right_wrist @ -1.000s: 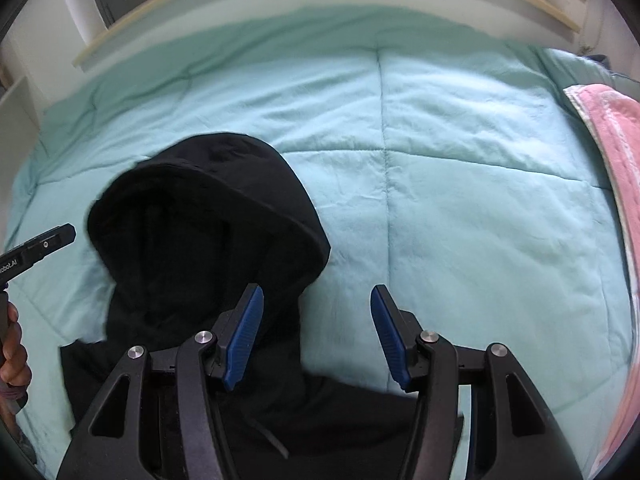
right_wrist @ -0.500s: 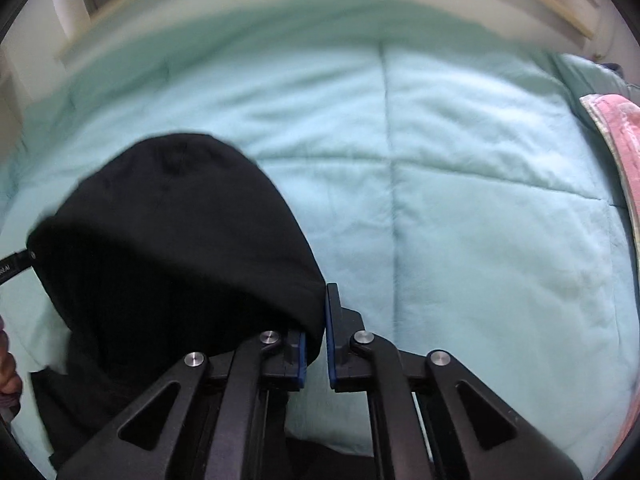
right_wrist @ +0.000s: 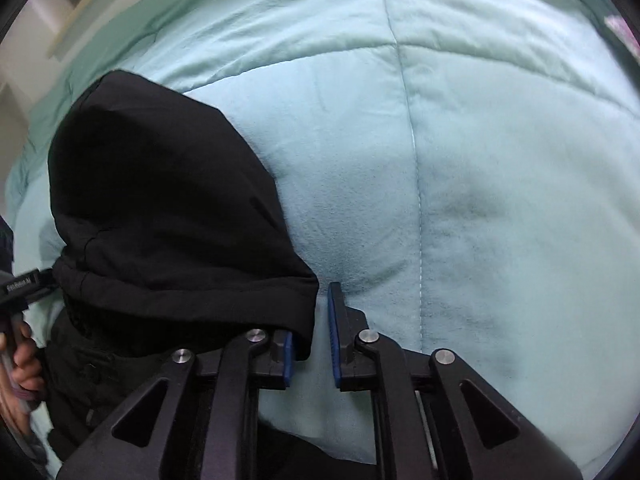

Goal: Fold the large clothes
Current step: 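Grasp the hood with the right gripper while the left gripper grasps the hood edge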

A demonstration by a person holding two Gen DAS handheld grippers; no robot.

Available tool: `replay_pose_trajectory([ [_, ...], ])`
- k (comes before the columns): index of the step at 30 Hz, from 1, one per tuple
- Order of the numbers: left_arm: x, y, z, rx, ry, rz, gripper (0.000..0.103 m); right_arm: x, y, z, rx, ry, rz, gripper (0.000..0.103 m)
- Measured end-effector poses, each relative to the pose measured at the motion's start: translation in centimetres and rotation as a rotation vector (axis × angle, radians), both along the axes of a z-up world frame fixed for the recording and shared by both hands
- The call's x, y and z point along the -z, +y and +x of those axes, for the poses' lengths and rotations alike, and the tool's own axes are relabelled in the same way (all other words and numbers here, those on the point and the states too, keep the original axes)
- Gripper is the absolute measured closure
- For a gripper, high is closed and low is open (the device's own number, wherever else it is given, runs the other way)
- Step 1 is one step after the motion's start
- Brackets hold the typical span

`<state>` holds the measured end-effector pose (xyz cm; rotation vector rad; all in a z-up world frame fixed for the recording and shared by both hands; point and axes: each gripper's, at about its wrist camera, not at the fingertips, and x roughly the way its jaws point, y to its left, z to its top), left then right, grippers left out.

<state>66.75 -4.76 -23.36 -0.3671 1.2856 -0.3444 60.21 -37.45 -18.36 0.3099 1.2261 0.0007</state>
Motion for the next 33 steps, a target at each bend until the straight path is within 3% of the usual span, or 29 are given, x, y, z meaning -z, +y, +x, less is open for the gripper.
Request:
replay_pose_trajectory([
  [3,-1.4,0.0,-0.9,0.035,-0.039,0.039,0.076,-1.3,-0.3,-0.5,-0.019,-0.002,-0.007,0.073],
  [5,-3.5,0.1,-2.2,0.053,-0.091,0.094,0.058,-2.9,-0.4,-1.4,-0.037,-0.011,-0.028,0.062],
  [11,-10.2,0.2,-5.4,0.097,-0.243,0.117,0.055,-9.1,-0.6,-4.2,-0.087,-0.107,-0.023,0.062],
  [15,-13.1,-2.3,-4.1,0.132,-0.318,0.072,0.055,-12.6,1.5,-3.3,-0.132,-0.173,-0.036,0.061],
  [18,-13.0,-4.9,-1.8,0.146,-0.329,0.100,0.055,-12.5,2.9,-1.0,-0.173,-0.186,-0.073,0.061],
  [20,-11.8,-5.9,-0.6,0.155,-0.305,0.101,0.055,-10.8,4.2,0.7,-0.201,-0.157,-0.114,0.062],
  [25,-4.6,-7.3,0.6,0.185,-0.169,0.144,0.055,-2.9,4.1,3.1,-0.211,-0.009,-0.090,0.062],
  [27,-2.0,-7.4,1.0,0.185,-0.132,0.155,0.055,-1.3,4.0,3.0,-0.209,0.002,-0.069,0.062],
  [33,-2.8,-7.7,0.6,0.212,-0.170,0.197,0.055,-1.3,3.9,3.5,-0.235,0.020,-0.080,0.062],
])
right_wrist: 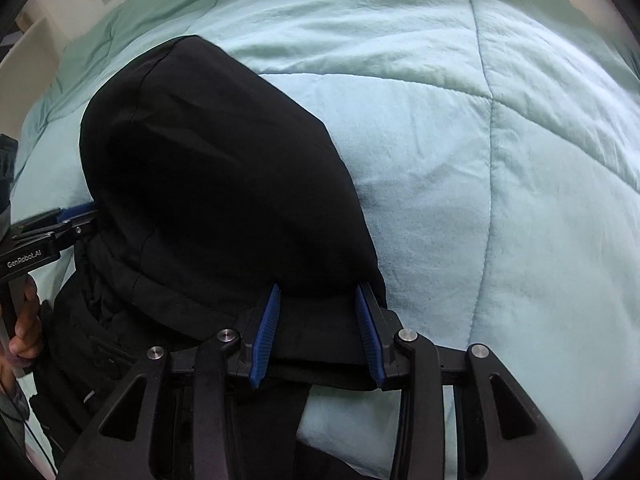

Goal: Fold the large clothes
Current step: 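Grasp the hood with the right gripper while the left gripper grasps the hood edge, then lift the hood with both grippers and fold it over the jacket body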

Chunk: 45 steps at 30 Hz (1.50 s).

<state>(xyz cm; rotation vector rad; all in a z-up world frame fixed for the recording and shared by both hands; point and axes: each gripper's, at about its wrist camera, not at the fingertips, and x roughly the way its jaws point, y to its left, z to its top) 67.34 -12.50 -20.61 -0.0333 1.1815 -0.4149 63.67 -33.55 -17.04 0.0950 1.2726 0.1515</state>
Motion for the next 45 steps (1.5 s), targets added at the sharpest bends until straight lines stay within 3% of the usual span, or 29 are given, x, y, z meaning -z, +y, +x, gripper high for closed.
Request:
replay_pose_trajectory([
  [3,-3.0,0.3,-1.1,0.043,-0.051,0.009,0.055,-2.3,0.1,0.5,-0.044,-0.015,-0.023,0.062],
  [6,-6.8,1.0,-1.1,0.067,-0.115,-0.030,0.053,-5.6,0.1,1.3,-0.069,-0.075,0.004,0.061],
  [8,-8.5,1.4,0.0,0.076,-0.136,-0.065,0.035,-7.2,0.1,3.2,-0.080,-0.103,0.027,0.061],
  [10,-9.3,1.5,1.5,0.072,-0.155,-0.071,0.035,-7.9,0.2,5.1,-0.092,-0.117,0.016,0.061],
  [17,-7.2,2.4,5.0,0.013,-0.079,-0.107,0.035,-5.5,0.5,11.9,-0.115,-0.043,0.121,0.061],
  [23,-3.3,0.8,7.4,0.057,0.033,-0.143,0.035,-3.3,0.3,12.2,-0.087,-0.015,0.187,0.061],
  [25,-2.9,0.2,8.5,0.083,0.070,-0.194,0.035,-3.1,0.0,12.0,-0.088,-0.017,0.207,0.061],
  [27,-2.3,-0.3,9.4,0.102,0.112,-0.250,0.035,-3.0,-0.2,11.9,-0.103,-0.014,0.208,0.055],
  [29,-1.6,-0.7,10.3,0.098,0.148,-0.277,0.035,-2.9,-0.3,11.9,-0.122,-0.010,0.191,0.042],
  [33,0.1,-1.9,10.9,0.099,0.186,-0.272,0.039,-1.3,0.2,12.0,-0.146,0.038,0.202,0.038],
  [34,0.2,-2.2,10.7,0.109,0.176,-0.261,0.056,-1.2,0.3,12.0,-0.145,0.041,0.195,0.044],
  [35,0.1,-2.5,10.3,0.121,0.166,-0.251,0.071,-1.2,0.5,11.7,-0.151,0.035,0.194,0.067],
  [37,-0.9,-2.6,9.0,0.145,0.133,-0.257,0.081,-2.0,1.1,10.7,-0.170,-0.005,0.178,0.080],
  [40,-3.6,-1.9,6.4,0.172,0.076,-0.274,0.085,-4.8,1.8,8.1,-0.192,-0.085,0.140,0.089],
  [45,-9.6,-0.7,-0.3,0.220,-0.037,-0.288,0.085,-11.5,3.3,0.8,-0.221,-0.222,0.086,0.091],
])
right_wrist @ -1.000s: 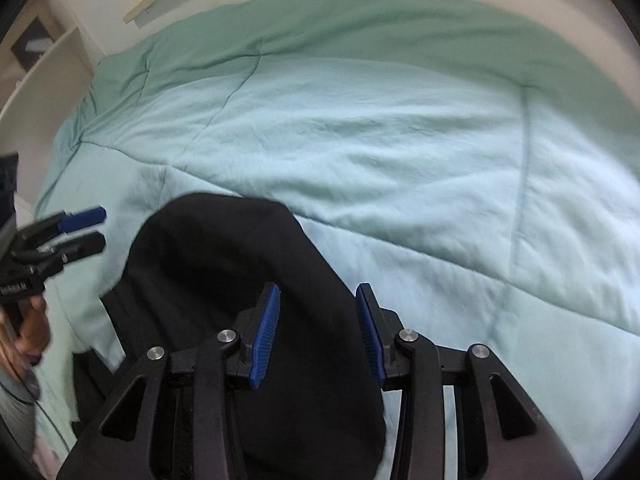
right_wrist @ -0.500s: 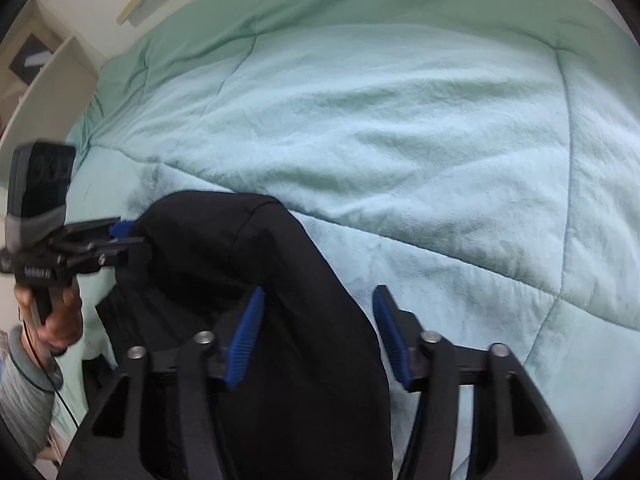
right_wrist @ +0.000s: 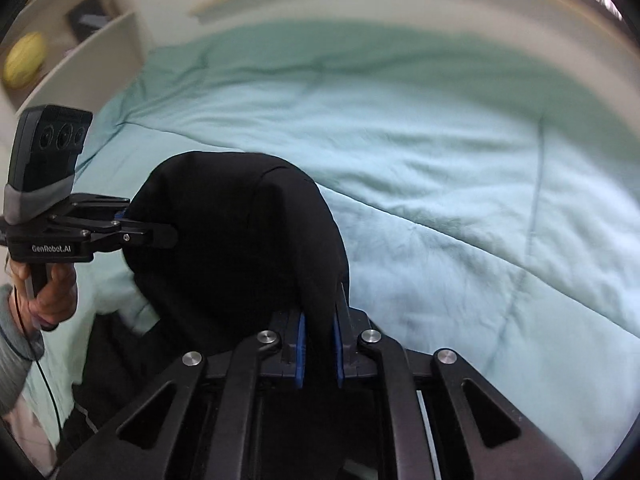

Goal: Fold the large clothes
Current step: 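Lift the hood with both grippers and fold it over the jacket body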

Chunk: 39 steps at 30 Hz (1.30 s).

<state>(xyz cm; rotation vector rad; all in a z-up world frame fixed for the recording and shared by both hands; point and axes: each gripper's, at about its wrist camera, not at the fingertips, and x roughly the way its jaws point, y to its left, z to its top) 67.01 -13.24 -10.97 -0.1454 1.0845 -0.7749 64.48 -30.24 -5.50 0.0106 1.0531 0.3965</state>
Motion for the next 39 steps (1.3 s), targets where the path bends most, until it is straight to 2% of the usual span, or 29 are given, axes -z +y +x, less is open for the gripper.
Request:
replay_pose_trajectory([
  [5,-5.6,1.5,-8.4,0.021,-0.091,-0.010,0.085,-6.1,2.0,-9.5,-0.003,-0.111,-0.039,0.093],
  [9,-8.8,2.2,-16.1,0.054,-0.142,-0.003,0.085,-8.9,3.1,-16.8,0.002,-0.147,-0.052,0.093],
  [11,-9.4,2.4,-19.5,0.068,-0.157,0.011,0.085,-9.5,3.9,-20.2,-0.003,-0.151,-0.063,0.093],
  [15,-8.5,3.2,-26.6,0.100,-0.144,0.060,0.085,-8.7,5.3,-27.0,-0.006,-0.118,-0.075,0.093],
  [17,-7.0,3.3,-29.3,0.108,-0.108,0.083,0.085,-7.4,6.0,-29.4,-0.003,-0.092,-0.093,0.092],
  [20,-3.6,3.2,-33.3,0.117,-0.052,0.160,0.083,-4.4,6.1,-32.4,0.023,-0.015,-0.082,0.091],
  [23,0.0,2.6,-35.4,0.109,0.003,0.227,0.078,-1.3,5.8,-33.8,0.058,0.059,-0.067,0.088],
  [26,4.2,2.5,-36.7,0.051,0.063,0.303,0.078,1.3,5.1,-34.4,0.093,0.150,-0.024,0.083],
  [28,4.6,2.7,-37.6,0.027,0.066,0.322,0.078,2.5,4.7,-34.9,0.119,0.206,-0.027,0.080],
  [30,3.5,3.3,-38.4,0.019,0.059,0.307,0.076,2.4,4.1,-35.4,0.146,0.229,-0.034,0.080],
  [31,2.9,3.8,-38.7,0.019,0.061,0.295,0.072,1.9,3.7,-35.8,0.155,0.225,-0.034,0.080],
  [33,1.4,5.1,-39.2,0.011,0.071,0.267,0.067,-0.1,3.4,-36.6,0.176,0.204,-0.042,0.078],
  [36,-1.7,7.3,-39.4,-0.027,0.056,0.198,0.066,-3.6,3.4,-36.1,0.184,0.140,-0.007,0.063],
  [37,-2.7,7.9,-39.1,-0.045,0.045,0.167,0.066,-5.1,3.8,-35.6,0.179,0.101,0.017,0.054],
  [39,-4.8,8.8,-38.4,-0.078,0.031,0.080,0.066,-7.1,5.0,-34.4,0.165,0.045,0.041,0.050],
])
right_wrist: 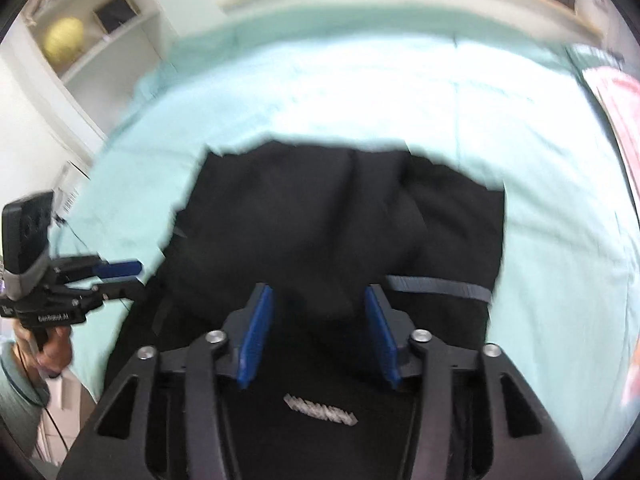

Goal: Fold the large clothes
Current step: 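Lift the hood with both grippers and fold it over the jacket body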

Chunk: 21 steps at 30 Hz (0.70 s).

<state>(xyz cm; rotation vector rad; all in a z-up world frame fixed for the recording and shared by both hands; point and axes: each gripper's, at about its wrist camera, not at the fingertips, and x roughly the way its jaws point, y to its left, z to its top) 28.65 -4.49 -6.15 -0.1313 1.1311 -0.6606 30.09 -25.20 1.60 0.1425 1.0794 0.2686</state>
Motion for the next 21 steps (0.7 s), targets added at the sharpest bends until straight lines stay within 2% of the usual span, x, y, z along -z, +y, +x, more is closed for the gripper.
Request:
replay_pose_trajectory([
  [2,-1.1,0.5,0.5,-0.021,-0.005,-0.070,0.065,-0.7,1.8,1.6,-0.007,-0.016,-0.003,0.050],
  [4,-1.4,0.4,1.6,-0.034,0.008,-0.116,0.065,0.1,3.5,2.8,-0.004,-0.011,-0.040,0.050],
  [6,-0.5,-0.6,2.8,-0.036,0.019,-0.088,0.065,2.3,4.6,3.8,-0.004,0.039,-0.041,0.050],
  [8,1.5,-1.5,3.7,-0.042,0.055,-0.056,0.065,5.6,4.8,4.3,0.014,0.101,-0.053,0.052],
  [11,6.3,-2.5,5.3,-0.062,0.162,-0.040,0.065,10.0,4.4,4.1,0.052,0.203,-0.044,0.053],
  [13,9.5,-3.3,6.1,-0.075,0.240,-0.008,0.065,13.1,3.6,3.9,0.096,0.277,0.012,0.053],
  [14,11.4,-3.4,6.3,-0.089,0.279,0.000,0.067,13.9,3.4,3.4,0.110,0.281,0.026,0.053],
  [17,13.5,-2.8,7.2,-0.138,0.321,-0.016,0.073,14.8,3.5,3.0,0.121,0.270,0.018,0.053],
  [21,13.7,-2.7,7.3,-0.148,0.328,-0.018,0.075,15.3,4.4,3.2,0.113,0.266,-0.034,0.052],
])
